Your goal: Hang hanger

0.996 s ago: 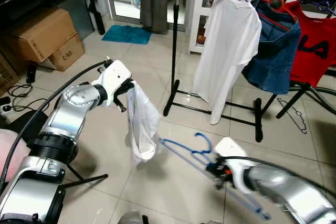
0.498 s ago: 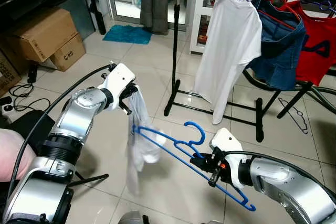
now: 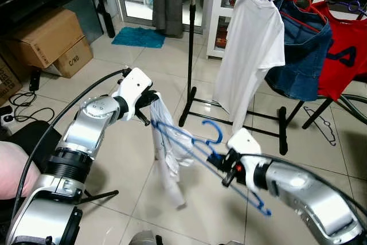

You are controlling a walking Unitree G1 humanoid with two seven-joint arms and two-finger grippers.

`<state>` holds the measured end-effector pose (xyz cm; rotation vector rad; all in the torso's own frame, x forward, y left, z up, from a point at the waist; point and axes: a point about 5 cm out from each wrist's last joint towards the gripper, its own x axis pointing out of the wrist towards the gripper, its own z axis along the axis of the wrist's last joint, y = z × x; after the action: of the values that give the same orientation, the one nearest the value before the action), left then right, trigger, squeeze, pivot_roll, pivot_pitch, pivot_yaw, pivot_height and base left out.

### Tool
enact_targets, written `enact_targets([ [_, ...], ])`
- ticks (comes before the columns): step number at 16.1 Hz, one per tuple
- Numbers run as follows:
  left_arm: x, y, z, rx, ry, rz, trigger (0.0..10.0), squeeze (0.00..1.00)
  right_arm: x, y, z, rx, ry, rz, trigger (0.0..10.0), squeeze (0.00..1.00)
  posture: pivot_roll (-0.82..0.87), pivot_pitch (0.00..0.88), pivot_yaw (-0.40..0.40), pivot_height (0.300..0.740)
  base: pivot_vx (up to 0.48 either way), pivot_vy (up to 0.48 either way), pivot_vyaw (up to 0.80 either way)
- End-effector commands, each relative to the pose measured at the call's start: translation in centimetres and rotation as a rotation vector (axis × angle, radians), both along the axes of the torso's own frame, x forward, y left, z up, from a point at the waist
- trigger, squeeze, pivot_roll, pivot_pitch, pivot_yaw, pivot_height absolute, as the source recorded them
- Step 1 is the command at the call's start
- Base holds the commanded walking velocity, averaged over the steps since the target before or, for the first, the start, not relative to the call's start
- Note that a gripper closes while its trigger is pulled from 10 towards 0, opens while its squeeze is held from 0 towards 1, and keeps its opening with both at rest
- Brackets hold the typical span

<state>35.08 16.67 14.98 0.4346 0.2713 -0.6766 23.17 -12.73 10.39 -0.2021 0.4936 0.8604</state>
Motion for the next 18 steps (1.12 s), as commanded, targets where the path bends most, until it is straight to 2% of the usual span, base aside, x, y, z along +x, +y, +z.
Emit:
enact_targets([
  [1, 0.0, 0.0, 0.6, 0.008, -0.017, -0.016, 0.0, 0.00, 0.1, -0.4, 0.7, -0.004, -0.028, 0.025, 10.0, 0.00, 0.04, 0.015, 0.043, 0.740, 0.000, 0.000, 0.00],
  [3, 0.1, 0.2, 0.7, 0.014, -0.018, -0.008, 0.0, 0.00, -0.2, -1.1, 1.0, -0.020, -0.027, 0.054, 10.0, 0.00, 0.04, 0.017, 0.045, 0.740, 0.000, 0.000, 0.00],
  [5, 0.3, 0.6, 0.7, 0.024, -0.017, 0.010, 0.0, 0.00, -0.7, -2.5, 1.3, -0.056, -0.014, 0.110, 10.0, 0.00, 0.04, 0.018, 0.051, 0.740, 0.000, 0.000, 0.00],
  [7, 0.4, 0.6, 0.9, 0.021, -0.020, 0.006, 0.0, 0.00, -0.2, -3.3, 1.8, -0.069, -0.037, 0.080, 10.0, 0.00, 0.03, 0.022, 0.056, 0.740, 0.000, 0.000, 0.00],
  [9, 0.4, 0.1, 1.2, 0.012, -0.025, -0.006, 0.0, 0.00, 0.1, -2.9, 1.7, -0.060, -0.038, 0.056, 10.0, 0.00, 0.03, 0.025, 0.056, 0.740, 0.000, 0.000, 0.00],
  [13, 0.6, -0.1, 1.3, 0.012, -0.021, 0.034, 0.0, 0.00, -0.8, -1.0, 1.4, -0.001, -0.012, 0.096, 10.0, 0.00, 0.04, 0.032, 0.054, 0.740, 0.000, 0.000, 0.00],
  [16, 1.0, 0.8, 1.0, 0.050, 0.007, 0.106, 0.0, 0.00, -0.9, -1.4, 1.4, -0.012, -0.005, 0.090, 10.0, 0.00, 0.04, 0.036, 0.058, 0.740, 0.000, 0.000, 0.00],
  [18, 1.0, 0.8, 1.0, 0.032, 0.008, 0.110, 0.0, 0.00, -0.7, -1.8, 1.4, -0.028, -0.008, 0.069, 10.0, 0.00, 0.03, 0.038, 0.060, 0.740, 0.000, 0.000, 0.00],
])
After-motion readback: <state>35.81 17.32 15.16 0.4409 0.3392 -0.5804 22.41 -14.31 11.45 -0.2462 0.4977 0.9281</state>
